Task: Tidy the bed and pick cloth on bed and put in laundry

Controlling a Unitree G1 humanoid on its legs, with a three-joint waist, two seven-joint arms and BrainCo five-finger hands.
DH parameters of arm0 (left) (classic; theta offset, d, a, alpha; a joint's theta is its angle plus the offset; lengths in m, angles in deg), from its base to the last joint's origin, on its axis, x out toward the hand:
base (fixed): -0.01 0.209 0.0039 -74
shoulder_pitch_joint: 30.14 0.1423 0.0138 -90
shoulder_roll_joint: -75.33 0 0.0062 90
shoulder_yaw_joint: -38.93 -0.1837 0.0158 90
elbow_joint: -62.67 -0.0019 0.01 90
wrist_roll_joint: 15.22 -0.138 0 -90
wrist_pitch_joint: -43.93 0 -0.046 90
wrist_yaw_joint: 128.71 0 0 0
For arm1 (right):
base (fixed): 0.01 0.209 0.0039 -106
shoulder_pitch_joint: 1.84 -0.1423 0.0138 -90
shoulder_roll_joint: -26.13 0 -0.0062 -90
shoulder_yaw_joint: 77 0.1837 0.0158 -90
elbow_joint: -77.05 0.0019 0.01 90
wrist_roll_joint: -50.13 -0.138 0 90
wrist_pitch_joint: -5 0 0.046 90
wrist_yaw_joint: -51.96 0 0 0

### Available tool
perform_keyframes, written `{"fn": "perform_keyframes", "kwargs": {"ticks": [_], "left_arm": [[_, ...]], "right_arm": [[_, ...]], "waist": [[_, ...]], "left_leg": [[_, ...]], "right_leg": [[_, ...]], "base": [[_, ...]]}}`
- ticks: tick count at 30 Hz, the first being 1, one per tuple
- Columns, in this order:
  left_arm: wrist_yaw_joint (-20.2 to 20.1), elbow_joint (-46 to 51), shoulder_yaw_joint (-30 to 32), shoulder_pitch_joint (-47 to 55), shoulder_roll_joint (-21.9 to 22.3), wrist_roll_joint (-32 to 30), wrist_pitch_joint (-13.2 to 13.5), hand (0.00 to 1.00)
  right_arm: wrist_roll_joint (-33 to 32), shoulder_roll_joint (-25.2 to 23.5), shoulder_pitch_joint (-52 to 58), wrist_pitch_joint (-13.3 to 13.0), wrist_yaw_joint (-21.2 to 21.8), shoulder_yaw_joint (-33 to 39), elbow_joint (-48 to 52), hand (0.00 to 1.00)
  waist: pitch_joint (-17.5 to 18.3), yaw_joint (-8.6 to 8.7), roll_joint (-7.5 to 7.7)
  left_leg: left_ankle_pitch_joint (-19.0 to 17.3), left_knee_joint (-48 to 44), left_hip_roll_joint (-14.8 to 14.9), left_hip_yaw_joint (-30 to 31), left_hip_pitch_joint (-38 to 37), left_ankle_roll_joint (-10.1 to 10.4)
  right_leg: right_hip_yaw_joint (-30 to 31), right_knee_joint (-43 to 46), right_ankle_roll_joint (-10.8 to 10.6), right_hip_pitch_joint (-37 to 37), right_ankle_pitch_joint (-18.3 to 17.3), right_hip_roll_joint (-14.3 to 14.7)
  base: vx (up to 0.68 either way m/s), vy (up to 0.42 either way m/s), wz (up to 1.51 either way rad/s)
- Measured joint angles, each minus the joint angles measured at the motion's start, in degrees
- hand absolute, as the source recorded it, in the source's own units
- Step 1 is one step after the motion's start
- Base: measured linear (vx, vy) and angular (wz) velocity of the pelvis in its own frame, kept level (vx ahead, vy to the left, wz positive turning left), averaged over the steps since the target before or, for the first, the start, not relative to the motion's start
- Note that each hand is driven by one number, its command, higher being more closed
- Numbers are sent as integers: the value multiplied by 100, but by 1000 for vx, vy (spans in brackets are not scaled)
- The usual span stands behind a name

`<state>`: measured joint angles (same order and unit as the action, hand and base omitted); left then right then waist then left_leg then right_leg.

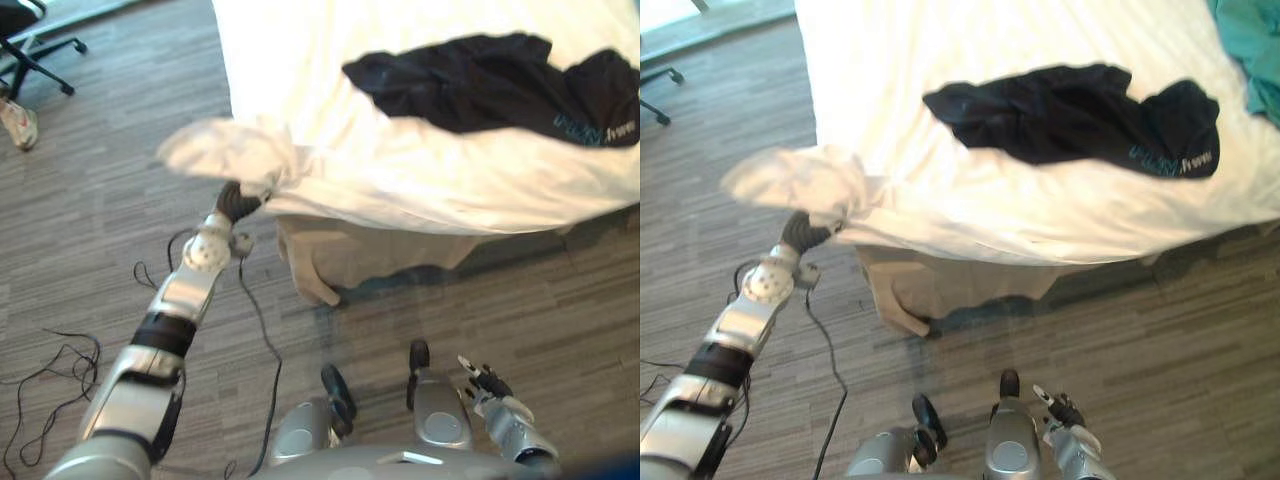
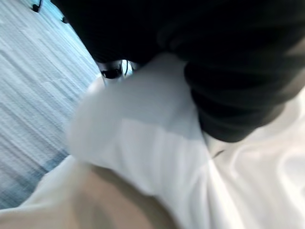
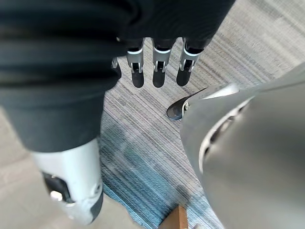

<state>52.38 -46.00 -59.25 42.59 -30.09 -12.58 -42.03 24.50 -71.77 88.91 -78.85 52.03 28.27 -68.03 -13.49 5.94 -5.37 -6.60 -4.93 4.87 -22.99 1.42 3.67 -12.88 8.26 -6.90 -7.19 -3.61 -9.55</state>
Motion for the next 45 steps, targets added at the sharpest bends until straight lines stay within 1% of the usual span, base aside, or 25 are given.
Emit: {"fn": "perform_keyframes", "kwargs": {"ticks": [3, 5, 6, 8, 10, 11, 15, 17, 19, 21, 22, 23, 25, 26, 28, 30, 32, 34, 35, 39, 41, 42, 43, 44, 45], "left_arm": [[-275, 166, 219, 730, 367, 0, 164, 0], [-382, 148, 240, 1160, 510, 5, 126, 0], [-392, -31, 276, 1508, 660, 56, 40, 0], [-445, -324, 299, 1671, 791, 55, -42, 0], [-501, -939, 416, 1903, 1050, 56, -146, 0], [-527, -1300, 422, 2013, 1157, 100, -173, 0], [-625, -2350, 437, 2378, 1518, 96, -210, 0], [-613, -2974, 503, 2548, 1825, 96, -219, 0], [-615, -3331, 633, 2654, 2023, 101, -296, 0], [-619, -3566, 754, 2718, 2154, 112, -418, 0], [-626, -3675, 866, 2753, 2229, 111, -521, 0], [-638, -3688, 895, 2775, 2253, 123, -614, 0], [-663, -3686, 1081, 2773, 2286, 125, -706, 0], [-702, -3685, 1206, 2769, 2280, 126, -762, 0], [-705, -3681, 1344, 2754, 2277, 131, -803, 0], [-706, -3665, 1385, 2713, 2260, 131, -850, 0], [-710, -3663, 1382, 2703, 2228, 130, -854, 0], [-701, -3663, 1376, 2706, 2179, 137, -853, 0], [-700, -3662, 1373, 2708, 2171, 140, -853, 0], [-705, -3654, 1265, 2735, 2194, 390, -886, 0], [-704, -3601, 1264, 2788, 2213, 526, -885, 0], [-705, -3600, 1264, 2825, 2218, 529, -879, 0], [-706, -3600, 1265, 2919, 2228, 550, -862, 0], [-722, -3601, 1266, 3040, 2234, 581, -821, 0], [-731, -3604, 1266, 3091, 2236, 590, -811, 0]], "right_arm": [[51, 14, 149, 100, -47, -4, -101, 0], [29, 17, 243, 159, -50, -7, -120, 0], [-9, 42, 262, 174, -46, -7, -177, 0], [-15, 76, 272, 188, -41, -8, -228, 0], [-31, 137, 304, 226, -36, -10, -236, 0], [-62, 161, 340, 228, -34, -4, -260, 0], [-146, 151, 357, 228, -39, 14, -366, 0], [-176, 108, 355, 217, -55, 156, -450, 0], [-174, 53, 362, 126, -144, 248, -465, 0], [-166, -42, 364, -75, -246, 329, -491, 0], [-98, -99, 365, -240, -259, 395, -501, 0], [88, -112, 357, -447, -282, 397, -504, 100], [460, -97, 334, -799, -358, 433, -433, 100], [808, -63, 289, -1007, -511, 437, -338, 100], [1474, 66, 144, -1142, -831, 444, -157, 100], [2190, 369, -151, -1177, -1087, 439, 4, 100], [2472, 641, -460, -1276, -1201, 411, 148, 100], [2501, 904, -780, -1472, -1152, 170, 491, 100], [2537, 961, -876, -1504, -1132, 70, 612, 100], [2696, 1241, -1534, -1805, -570, -669, 1666, 100], [2617, 1272, -1563, -1815, 208, -991, 3065, 100], [2509, 1270, -1563, -1791, 479, -1072, 3434, 100], [2172, 1266, -1565, -1711, 1048, -1229, 4047, 100], [1679, 1262, -1575, -1475, 1705, -1389, 4522, 100], [1473, 1254, -1578, -1357, 1987, -1465, 4666, 100]], "waist": [[269, -22, -3], [403, -52, 18], [487, -98, 47], [594, -103, 38], [710, -212, 50], [748, -256, 120], [893, -335, 243], [927, -385, 306], [946, -387, 336], [982, -390, 366], [978, -393, 373], [981, -393, 381], [994, -427, 373], [995, -464, 375], [997, -486, 387], [999, -514, 401], [1008, -529, 442], [1028, -529, 490], [1037, -541, 514], [1053, -554, 547], [1048, -554, 567], [1052, -563, 568], [1056, -567, 577], [1075, -574, 606], [1090, -582, 629]], "left_leg": [[0, 92, -13, 129, -234, 0], [0, 102, -22, 192, -340, 0], [-1, 128, -32, 246, -451, -1], [-1, 187, -28, 329, -485, -1], [-1, 288, 2, 351, -598, -2], [-2, 285, -3, 364, -651, -2], [-3, 286, -13, 481, -684, -4], [-3, 288, -39, 478, -781, -5], [-4, 294, -64, 473, -859, -6], [-4, 294, -82, 464, -889, -6], [-4, 295, -82, 459, -929, -6], [-4, 296, -82, 458, -960, -6], [-4, 295, -82, 456, -976, -6], [-4, 306, -82, 458, -984, -6], [-3, 383, -90, 462, -1022, -8], [3, 492, -119, 492, -1028, -17], [43, 581, -166, 531, -1026, -78], [101, 722, -208, 638, -1014, -130], [146, 765, -216, 640, -1010, -136], [423, 1047, -280, 699, -950, -168], [469, 1046, -276, 771, -870, -174], [476, 1046, -275, 780, -859, -175], [483, 1046, -276, 797, -855, -177], [485, 1046, -278, 804, -858, -178], [486, 1045, -278, 810, -858, -179]], "right_leg": [[-175, -487, -30, 497, 141, 55], [-236, -658, -44, 726, 167, 71], [-288, -776, -44, 906, 168, 106], [-370, -835, -44, 985, 168, 127], [-390, -866, -44, 1070, 168, 154], [-400, -936, -44, 1171, 168, 158], [-520, -991, -44, 1295, 168, 161], [-523, -1002, -43, 1398, 169, 161], [-520, -1021, -43, 1482, 170, 142], [-507, -1023, -37, 1501, 183, 137], [-502, -1028, -34, 1539, 205, 141], [-501, -1038, -27, 1570, 229, 141], [-491, -1048, -5, 1578, 289, 149], [-487, -1055, -7, 1578, 291, 140], [-489, -1098, -25, 1579, 341, 143], [-493, -1192, -53, 1577, 401, 151], [-508, -1242, -53, 1563, 423, 140], [-525, -1295, -53, 1540, 424, 139], [-525, -1315, -52, 1525, 425, 134], [-530, -1335, -34, 1350, 519, 151], [-546, -1346, -49, 1271, 559, 159], [-556, -1347, -49, 1264, 561, 159], [-573, -1351, -54, 1271, 565, 159], [-582, -1359, -56, 1283, 567, 159], [-597, -1360, -57, 1291, 568, 159]], "base": [[116, 14, 19], [114, -5, 20], [78, -22, 12], [64, -28, 18], [63, -8, 10], [39, -8, 4], [25, -26, 15], [6, -5, 3], [-1, -3, -2], [-13, -8, -5], [-38, -23, -3], [-46, -27, -3], [-62, -27, -5], [-71, -32, -7], [-103, -44, -10], [-149, -39, -4], [-163, -34, 5], [-161, -42, 10], [-162, -62, 3], [-149, -59, 4], [-131, -72, 12], [-89, -59, 8], [-23, -45, 6], [-23, -52, 5], [9, -47, 10]]}}
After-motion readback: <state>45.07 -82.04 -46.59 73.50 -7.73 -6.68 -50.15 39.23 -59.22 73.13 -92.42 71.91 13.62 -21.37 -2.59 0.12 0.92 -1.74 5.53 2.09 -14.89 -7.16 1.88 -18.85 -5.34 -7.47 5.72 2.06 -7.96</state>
